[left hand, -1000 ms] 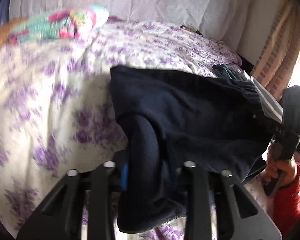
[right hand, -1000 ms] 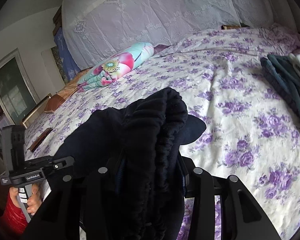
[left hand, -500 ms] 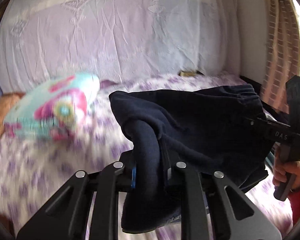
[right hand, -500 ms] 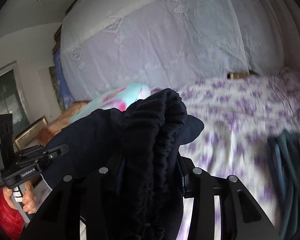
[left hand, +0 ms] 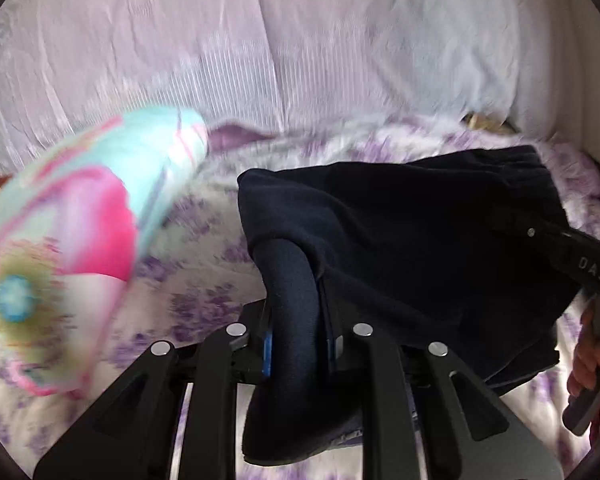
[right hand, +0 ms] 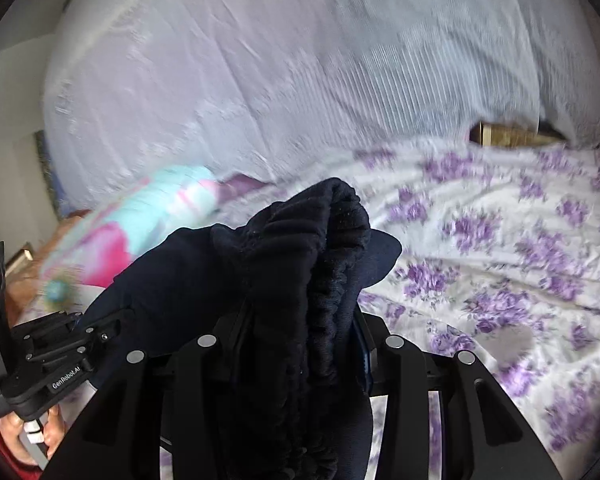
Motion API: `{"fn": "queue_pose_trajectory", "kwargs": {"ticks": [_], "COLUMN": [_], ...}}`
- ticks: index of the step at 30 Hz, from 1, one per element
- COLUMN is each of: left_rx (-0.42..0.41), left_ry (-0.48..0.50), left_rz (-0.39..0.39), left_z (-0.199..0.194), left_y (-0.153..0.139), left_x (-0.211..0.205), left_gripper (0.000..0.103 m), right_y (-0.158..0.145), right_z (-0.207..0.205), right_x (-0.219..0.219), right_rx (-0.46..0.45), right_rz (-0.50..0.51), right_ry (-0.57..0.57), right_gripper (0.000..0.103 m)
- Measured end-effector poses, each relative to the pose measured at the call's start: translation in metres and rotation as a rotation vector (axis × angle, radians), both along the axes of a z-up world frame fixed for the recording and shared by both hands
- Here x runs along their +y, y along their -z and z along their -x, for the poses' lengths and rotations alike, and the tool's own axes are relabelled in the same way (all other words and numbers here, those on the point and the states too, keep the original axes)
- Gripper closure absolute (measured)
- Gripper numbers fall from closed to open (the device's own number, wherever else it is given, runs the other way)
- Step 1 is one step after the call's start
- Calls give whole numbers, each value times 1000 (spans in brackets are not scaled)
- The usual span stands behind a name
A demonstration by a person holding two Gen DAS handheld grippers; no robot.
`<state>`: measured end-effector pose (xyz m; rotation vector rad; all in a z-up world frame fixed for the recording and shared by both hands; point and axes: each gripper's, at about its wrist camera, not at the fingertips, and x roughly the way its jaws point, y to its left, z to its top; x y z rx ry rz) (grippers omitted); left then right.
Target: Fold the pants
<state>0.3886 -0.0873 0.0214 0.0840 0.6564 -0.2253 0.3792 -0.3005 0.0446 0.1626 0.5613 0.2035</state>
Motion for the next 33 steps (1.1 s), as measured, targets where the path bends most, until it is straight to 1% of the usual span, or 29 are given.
{"fn": "queue_pose_trajectory", "kwargs": {"ticks": [1,2,3,4,5,6,7,8,9,10,11,13,15,16,17,18,19,22,24,25,26,28,29,32,33], "left_rx": [11,25,30,37,52,61,63,67,76,80,78,51,3,-22,-67,-98,-115,-175,-215,-223,-224,-223,-224,-216,-214], "left_ry": [2,1,-13,-19,-29,-56,-97,-126,-152,-164,-168,-184,-165,-154,-146,-141,-130,-67,-71,-80,-93,-109,-114,-130,-136], "left_rz": [-10,-41,-80,-90,-97,-106,-109,-112,-115,-109,-103,-124,-167,-189,-224,-238,-237,-180,-133,-112,-86,-48,-33,-14,-14], "left_z": [-5,-11,-13,-15,-16,-17,-20,-20,-18,-17,-13,1,23,35,54,69,79,124,151,160,170,184,190,200,203], "left_y": [7,18,29,33,40,43,42,42,44,45,43,37,31,28,24,19,16,-1,-13,-18,-26,-36,-39,-42,-42], "left_x": [-2,-6,-8,-6,-4,-1,4,7,8,11,13,12,5,1,-5,-8,-9,-10,-7,-6,-3,0,2,6,8], "left_gripper": [86,81,74,64,51,44,28,15,11,10,10,10,10,10,10,10,10,9,5,5,5,5,5,5,5], "right_y": [10,24,35,45,55,63,65,65,64,60,51,39,33,32,32,32,33,32,26,22,18,12,10,11,12], "right_z": [-8,-17,-23,-28,-32,-35,-35,-35,-33,-27,-15,7,26,31,41,48,58,94,122,133,148,167,179,194,196], "right_x": [-2,-7,-14,-19,-27,-38,-43,-45,-44,-41,-39,-38,-33,-33,-30,-28,-27,-17,-9,-4,4,16,26,44,46], "right_rx": [25,73,112,148,187,221,237,248,243,229,192,125,98,92,83,74,67,45,6,-14,-42,-83,-107,-124,-122], "right_rz": [2,-4,-14,-25,-49,-117,-162,-172,-158,-136,-110,-93,-60,-46,-33,-26,-21,-28,-19,-10,7,41,78,146,147], "right_ry": [12,32,50,68,80,81,81,86,90,102,137,181,197,203,207,213,220,223,240,255,268,294,308,324,323], "right_gripper": [61,60,52,43,39,33,29,29,29,29,29,27,24,24,24,24,24,24,24,21,19,7,4,4,4]}}
